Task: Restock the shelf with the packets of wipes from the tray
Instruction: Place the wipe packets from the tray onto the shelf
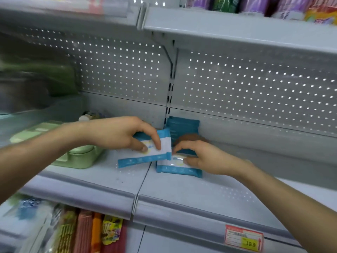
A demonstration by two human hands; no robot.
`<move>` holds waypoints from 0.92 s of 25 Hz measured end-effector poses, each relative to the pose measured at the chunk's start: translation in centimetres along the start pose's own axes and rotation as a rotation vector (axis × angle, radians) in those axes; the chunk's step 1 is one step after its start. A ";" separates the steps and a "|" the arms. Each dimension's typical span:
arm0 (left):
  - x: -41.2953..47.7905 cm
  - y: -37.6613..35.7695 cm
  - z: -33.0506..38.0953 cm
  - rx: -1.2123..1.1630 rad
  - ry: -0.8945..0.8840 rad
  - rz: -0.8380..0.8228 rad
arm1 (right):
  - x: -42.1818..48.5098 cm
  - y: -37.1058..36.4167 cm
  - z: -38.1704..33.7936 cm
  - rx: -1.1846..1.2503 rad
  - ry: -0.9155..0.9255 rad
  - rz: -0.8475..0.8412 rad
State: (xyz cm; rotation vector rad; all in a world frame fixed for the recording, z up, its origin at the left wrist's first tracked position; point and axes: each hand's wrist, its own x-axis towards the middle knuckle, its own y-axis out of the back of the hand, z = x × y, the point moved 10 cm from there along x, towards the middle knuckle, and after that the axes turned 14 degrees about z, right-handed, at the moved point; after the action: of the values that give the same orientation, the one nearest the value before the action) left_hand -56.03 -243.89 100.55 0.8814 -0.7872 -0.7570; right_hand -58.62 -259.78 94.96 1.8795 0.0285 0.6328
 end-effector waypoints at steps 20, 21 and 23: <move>5.6 -9.5 3.8 0.024 -0.210 -0.093 | -18.7 11.5 4.5 -0.105 -0.259 0.319; 5.8 -9.4 4.8 0.021 -0.230 -0.068 | -19.9 12.0 4.3 -0.102 -0.279 0.332; 6.4 -9.5 8.2 -0.012 -0.308 -0.001 | -22.4 13.0 3.8 -0.108 -0.313 0.355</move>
State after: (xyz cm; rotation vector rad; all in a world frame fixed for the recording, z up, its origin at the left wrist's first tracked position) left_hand -61.99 -256.29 97.34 0.7632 -1.0526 -0.9101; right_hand -79.69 -275.26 96.14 1.8734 -0.5417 0.5569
